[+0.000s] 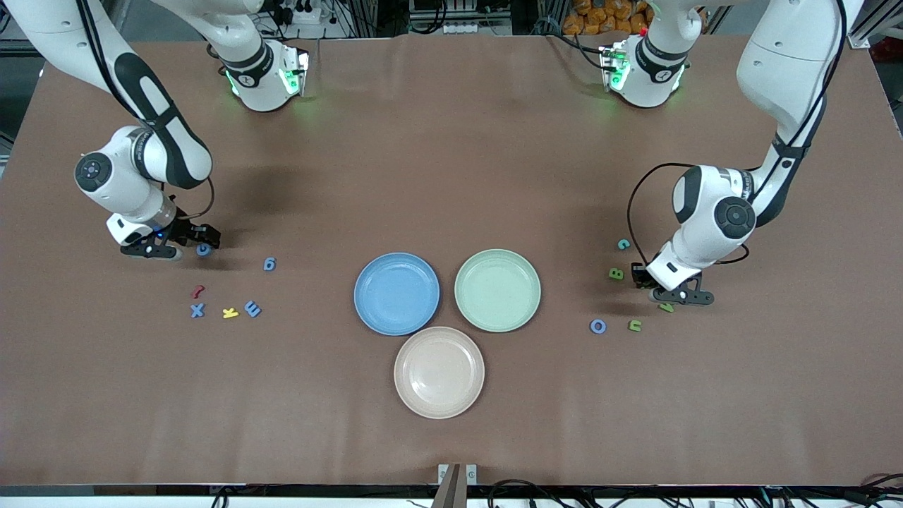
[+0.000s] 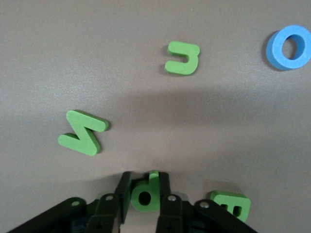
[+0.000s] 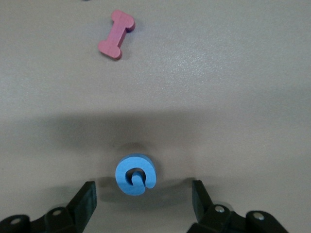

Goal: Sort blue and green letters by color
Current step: 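Grasp a green letter with the left gripper while the right gripper grasps blue c, then drop the green letter into the green plate with the left gripper, then place the blue c on the blue plate while the left gripper returns, then grasp the green u with the left gripper while the right gripper reaches blue g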

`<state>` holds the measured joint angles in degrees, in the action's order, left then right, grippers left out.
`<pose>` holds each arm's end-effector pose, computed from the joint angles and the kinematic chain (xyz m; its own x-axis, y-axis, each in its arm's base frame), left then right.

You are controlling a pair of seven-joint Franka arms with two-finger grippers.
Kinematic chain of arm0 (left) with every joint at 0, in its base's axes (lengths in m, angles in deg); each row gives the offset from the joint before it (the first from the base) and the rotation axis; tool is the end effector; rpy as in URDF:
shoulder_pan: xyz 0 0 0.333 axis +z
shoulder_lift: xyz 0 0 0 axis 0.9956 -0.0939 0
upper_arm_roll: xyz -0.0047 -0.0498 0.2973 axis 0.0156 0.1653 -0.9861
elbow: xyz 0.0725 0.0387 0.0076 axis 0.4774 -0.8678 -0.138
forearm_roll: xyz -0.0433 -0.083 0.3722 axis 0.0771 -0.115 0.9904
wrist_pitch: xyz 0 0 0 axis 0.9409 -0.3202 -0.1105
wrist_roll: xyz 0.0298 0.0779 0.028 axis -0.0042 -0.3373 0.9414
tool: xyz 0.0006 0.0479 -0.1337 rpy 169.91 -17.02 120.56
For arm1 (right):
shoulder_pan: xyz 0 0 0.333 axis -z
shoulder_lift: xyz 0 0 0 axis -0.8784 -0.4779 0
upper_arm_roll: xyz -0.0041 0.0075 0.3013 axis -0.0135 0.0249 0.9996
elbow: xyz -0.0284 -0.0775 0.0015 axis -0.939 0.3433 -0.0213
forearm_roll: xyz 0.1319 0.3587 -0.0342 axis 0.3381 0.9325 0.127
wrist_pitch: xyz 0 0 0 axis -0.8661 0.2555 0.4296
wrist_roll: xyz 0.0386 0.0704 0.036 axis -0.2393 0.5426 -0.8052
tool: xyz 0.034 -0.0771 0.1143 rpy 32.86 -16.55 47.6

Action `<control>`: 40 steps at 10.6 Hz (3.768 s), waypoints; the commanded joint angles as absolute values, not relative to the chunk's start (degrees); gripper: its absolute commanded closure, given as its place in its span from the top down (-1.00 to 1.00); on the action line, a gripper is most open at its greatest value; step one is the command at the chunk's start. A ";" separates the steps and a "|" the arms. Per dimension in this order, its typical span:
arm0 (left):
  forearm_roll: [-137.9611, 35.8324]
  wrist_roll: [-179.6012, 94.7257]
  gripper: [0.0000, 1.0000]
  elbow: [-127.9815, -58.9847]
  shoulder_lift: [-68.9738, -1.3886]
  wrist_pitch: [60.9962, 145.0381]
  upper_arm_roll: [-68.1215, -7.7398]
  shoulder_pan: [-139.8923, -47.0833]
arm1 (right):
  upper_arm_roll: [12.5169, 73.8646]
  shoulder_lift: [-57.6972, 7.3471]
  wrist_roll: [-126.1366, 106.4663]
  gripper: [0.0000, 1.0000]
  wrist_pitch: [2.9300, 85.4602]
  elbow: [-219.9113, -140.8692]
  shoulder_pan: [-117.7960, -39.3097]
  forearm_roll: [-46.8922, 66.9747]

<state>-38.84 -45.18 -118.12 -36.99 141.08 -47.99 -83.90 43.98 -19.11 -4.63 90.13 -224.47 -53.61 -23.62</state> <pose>0.5547 -0.0777 0.1382 0.9934 -0.0964 0.0625 -0.0992 -0.9942 0.0426 0.4514 -0.1056 0.1305 0.9958 -0.0894 0.0175 -0.0895 -0.9960 0.0083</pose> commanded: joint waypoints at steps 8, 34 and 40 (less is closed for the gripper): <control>-37.94 -23.19 -1.00 -101.38 -35.48 123.43 -47.47 -97.68 | 44.60 -19.20 -3.35 -0.21 94.16 -226.04 -52.67 -23.29; -34.08 -25.57 1.00 -89.66 -44.54 116.81 -48.26 -92.72 | 44.77 -41.17 -47.55 -0.26 69.90 -172.95 -97.92 -22.41; -32.84 -33.93 0.69 -95.20 -45.94 125.06 -48.26 -88.05 | 44.77 -37.15 -52.49 1.00 65.54 -174.53 -95.58 -22.85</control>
<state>-34.40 -32.07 -93.36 -45.39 121.28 -48.83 -88.86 44.88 -40.54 -52.07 69.91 -173.90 -99.56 -23.28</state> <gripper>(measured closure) 0.088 0.137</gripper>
